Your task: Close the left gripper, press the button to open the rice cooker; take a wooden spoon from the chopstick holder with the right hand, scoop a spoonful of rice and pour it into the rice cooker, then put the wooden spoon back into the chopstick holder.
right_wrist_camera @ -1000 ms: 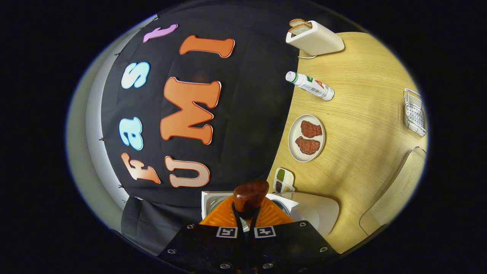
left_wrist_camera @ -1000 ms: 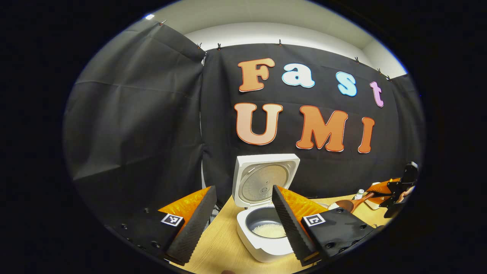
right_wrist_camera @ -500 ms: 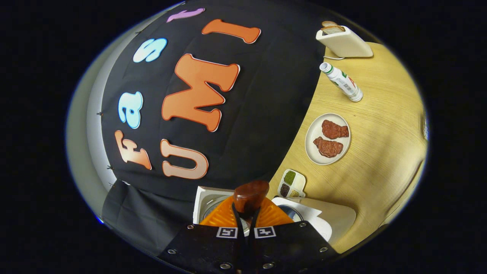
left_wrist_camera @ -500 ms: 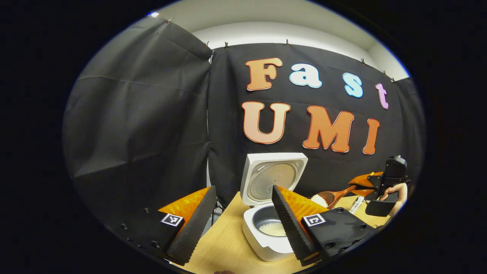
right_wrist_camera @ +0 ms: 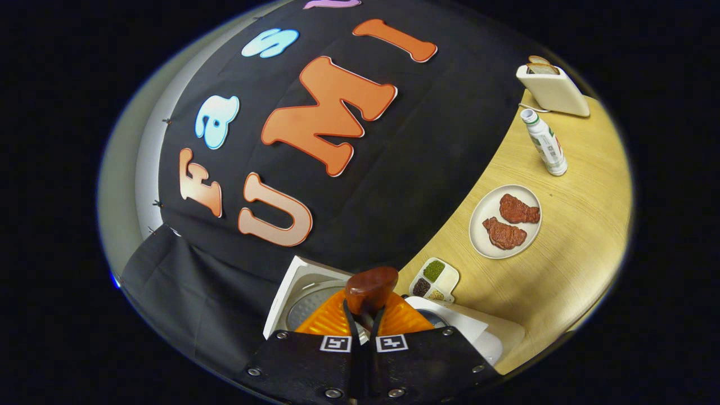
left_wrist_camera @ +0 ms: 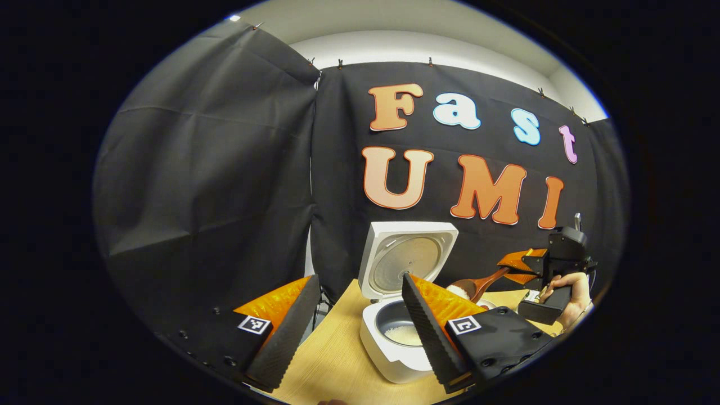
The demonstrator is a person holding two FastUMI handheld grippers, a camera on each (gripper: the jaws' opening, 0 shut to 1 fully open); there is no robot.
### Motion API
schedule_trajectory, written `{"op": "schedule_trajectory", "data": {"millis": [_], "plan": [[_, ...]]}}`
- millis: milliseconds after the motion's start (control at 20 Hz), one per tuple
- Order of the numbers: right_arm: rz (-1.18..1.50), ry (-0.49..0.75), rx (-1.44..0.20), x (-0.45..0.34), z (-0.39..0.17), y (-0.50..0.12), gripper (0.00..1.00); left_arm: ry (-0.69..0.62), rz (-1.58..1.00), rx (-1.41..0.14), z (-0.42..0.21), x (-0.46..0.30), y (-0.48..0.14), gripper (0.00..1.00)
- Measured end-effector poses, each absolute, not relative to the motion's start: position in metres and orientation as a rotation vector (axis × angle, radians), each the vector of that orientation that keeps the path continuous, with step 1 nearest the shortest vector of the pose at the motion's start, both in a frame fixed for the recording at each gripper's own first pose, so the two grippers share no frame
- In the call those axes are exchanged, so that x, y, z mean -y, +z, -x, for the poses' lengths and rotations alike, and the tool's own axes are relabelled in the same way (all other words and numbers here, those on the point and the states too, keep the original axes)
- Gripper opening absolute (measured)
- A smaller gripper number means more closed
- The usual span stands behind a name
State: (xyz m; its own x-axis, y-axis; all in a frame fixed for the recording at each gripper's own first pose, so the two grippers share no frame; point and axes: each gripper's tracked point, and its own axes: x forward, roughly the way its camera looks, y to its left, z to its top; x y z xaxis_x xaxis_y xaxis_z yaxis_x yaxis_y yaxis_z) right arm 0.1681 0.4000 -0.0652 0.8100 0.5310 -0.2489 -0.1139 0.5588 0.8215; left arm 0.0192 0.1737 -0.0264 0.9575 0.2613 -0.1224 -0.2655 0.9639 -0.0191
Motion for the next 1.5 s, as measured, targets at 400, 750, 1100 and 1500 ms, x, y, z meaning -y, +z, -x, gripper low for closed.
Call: {"op": "schedule_trajectory", "data": {"millis": [400,750,1100,1500], "plan": [[-0.796,0.449,-0.462,-0.411,-0.163,-0.053,0.02,0.282,0.036,-0.114,-0.013,-0.177,-0.023,0.99],[-0.656,0.478,-0.367,-0.417,-0.159,-0.035,0.02,0.277,0.029,-0.114,-0.009,-0.177,-0.026,0.99],[-0.561,0.487,-0.296,-0.417,-0.155,-0.020,0.02,0.278,0.028,-0.113,-0.007,-0.180,-0.025,0.99],[-0.454,0.519,-0.244,-0.428,-0.148,-0.017,0.02,0.279,0.013,-0.117,-0.003,-0.179,-0.027,1.00]]}}
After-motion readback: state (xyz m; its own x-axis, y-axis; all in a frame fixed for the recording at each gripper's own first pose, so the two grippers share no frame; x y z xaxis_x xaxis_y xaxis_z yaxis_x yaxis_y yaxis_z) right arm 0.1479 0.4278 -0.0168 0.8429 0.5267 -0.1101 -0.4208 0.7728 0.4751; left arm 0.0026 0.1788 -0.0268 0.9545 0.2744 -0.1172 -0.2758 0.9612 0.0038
